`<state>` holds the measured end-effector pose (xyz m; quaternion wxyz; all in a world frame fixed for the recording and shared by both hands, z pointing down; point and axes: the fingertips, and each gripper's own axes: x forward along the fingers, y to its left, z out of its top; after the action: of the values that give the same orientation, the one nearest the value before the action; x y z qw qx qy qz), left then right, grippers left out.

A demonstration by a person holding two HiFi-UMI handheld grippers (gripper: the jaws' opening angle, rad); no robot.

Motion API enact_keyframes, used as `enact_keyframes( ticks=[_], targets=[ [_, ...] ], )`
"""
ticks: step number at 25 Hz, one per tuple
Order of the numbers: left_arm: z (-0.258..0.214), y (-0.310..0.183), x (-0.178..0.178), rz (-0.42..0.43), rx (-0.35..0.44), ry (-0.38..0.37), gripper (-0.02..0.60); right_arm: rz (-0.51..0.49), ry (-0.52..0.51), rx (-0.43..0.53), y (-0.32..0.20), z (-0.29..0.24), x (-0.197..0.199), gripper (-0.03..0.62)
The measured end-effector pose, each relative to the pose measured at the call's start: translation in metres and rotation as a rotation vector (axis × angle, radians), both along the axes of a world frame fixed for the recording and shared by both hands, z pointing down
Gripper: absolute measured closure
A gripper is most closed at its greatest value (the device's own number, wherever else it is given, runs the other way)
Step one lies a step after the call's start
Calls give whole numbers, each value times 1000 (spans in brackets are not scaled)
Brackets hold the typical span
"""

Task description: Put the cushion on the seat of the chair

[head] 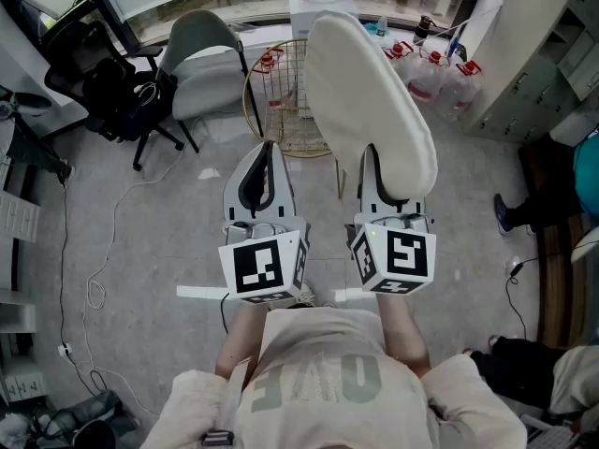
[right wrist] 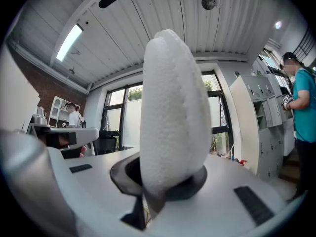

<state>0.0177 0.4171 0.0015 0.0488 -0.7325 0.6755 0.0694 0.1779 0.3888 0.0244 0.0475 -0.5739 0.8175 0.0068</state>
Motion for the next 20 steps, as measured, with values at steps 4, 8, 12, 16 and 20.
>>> enact_keyframes(
  ticks=[4, 8, 12, 16, 20],
  targets=[
    [7, -2, 0, 1, -7, 5, 568, -1, -7, -2, -3, 4, 0, 540],
    [5, -4, 0, 8, -6, 8, 568, -6, -9, -1, -5, 4, -1, 540],
    [6, -10, -6, 7, 1, 9, 568, -4, 9, -9, -13, 8, -5, 540],
    [10, -17, -18, 10, -7, 16, 568, 4, -2, -14, -20, 11, -15, 540],
    [14, -27, -34, 13, -18, 44, 568, 10, -5, -14, -29, 11, -25, 540]
  ],
)
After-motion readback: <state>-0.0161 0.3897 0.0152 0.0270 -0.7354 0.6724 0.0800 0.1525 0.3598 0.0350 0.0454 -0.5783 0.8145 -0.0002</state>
